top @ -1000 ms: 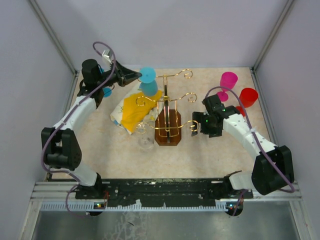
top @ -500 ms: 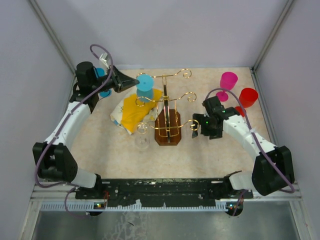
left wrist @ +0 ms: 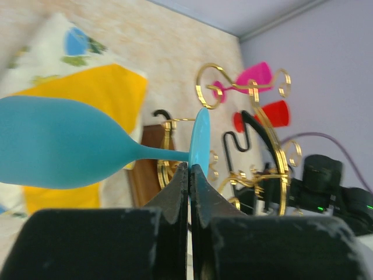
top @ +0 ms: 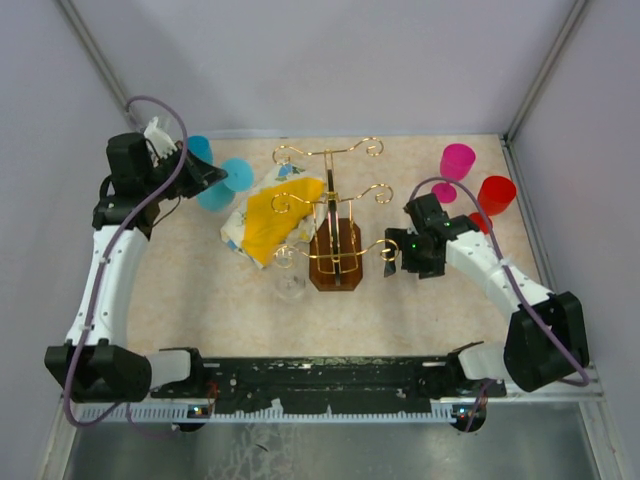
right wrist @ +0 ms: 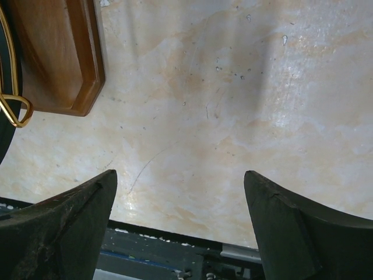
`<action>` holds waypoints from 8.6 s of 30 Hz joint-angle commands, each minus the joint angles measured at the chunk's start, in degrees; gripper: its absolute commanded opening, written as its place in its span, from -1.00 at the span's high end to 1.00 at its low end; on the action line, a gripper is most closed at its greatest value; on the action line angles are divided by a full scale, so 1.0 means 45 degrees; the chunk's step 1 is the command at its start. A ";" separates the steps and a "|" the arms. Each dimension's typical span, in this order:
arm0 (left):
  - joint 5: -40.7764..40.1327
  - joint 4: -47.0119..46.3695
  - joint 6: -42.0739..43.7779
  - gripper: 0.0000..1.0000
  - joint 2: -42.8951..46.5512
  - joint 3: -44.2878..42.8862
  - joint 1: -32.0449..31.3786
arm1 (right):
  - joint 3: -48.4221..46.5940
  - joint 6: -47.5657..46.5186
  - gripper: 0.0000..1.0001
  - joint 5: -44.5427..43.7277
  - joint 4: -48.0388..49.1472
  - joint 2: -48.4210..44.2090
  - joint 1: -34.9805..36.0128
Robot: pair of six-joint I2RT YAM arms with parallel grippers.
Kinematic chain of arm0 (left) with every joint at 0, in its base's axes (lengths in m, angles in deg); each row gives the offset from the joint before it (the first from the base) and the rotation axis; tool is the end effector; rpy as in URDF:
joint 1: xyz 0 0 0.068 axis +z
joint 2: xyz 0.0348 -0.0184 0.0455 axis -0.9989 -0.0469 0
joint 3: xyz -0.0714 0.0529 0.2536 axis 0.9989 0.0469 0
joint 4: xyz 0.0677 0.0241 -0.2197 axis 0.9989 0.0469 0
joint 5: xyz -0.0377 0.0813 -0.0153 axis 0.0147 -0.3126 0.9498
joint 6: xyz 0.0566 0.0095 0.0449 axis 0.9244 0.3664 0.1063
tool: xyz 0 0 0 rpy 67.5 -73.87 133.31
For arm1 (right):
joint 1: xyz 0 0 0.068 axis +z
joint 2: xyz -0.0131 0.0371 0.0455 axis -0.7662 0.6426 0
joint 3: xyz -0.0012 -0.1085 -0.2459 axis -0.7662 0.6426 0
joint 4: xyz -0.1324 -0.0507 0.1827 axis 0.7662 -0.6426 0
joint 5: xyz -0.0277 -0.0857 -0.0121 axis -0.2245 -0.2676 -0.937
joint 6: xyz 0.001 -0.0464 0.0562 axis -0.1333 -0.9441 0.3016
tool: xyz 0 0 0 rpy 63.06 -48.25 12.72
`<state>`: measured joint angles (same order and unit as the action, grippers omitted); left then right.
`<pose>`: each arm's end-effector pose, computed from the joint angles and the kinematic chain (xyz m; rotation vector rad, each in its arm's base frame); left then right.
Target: Take the wine glass off the wine glass rack
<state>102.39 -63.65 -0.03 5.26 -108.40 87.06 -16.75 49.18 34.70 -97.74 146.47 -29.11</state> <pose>0.2673 -0.0335 0.3852 -0.1638 1.9803 -0.9156 0.2080 0.0845 0.2189 -0.0108 2.7942 0.2968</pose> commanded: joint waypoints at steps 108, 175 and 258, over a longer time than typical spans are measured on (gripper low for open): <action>-1.7146 0.7632 0.2179 0.94 -1.0657 -0.0269 -0.4844 | -0.2614 -0.0593 -0.99 -0.2298 -0.3418 -0.3269 -0.0671; -1.0165 0.2613 0.1072 -0.18 -0.6082 0.2118 -0.5252 | -0.6827 -0.1115 -0.60 0.0006 -0.4052 -0.4164 -0.0667; -0.6648 0.4164 0.1490 -0.32 -0.0862 -0.0136 -0.2132 | -0.4388 0.5190 -0.05 0.4473 0.4595 -0.0052 0.6473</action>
<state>70.61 -44.61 6.27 -0.43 -107.20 77.05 -36.12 72.08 53.83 -81.72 145.70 -0.52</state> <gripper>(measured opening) 0.657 0.525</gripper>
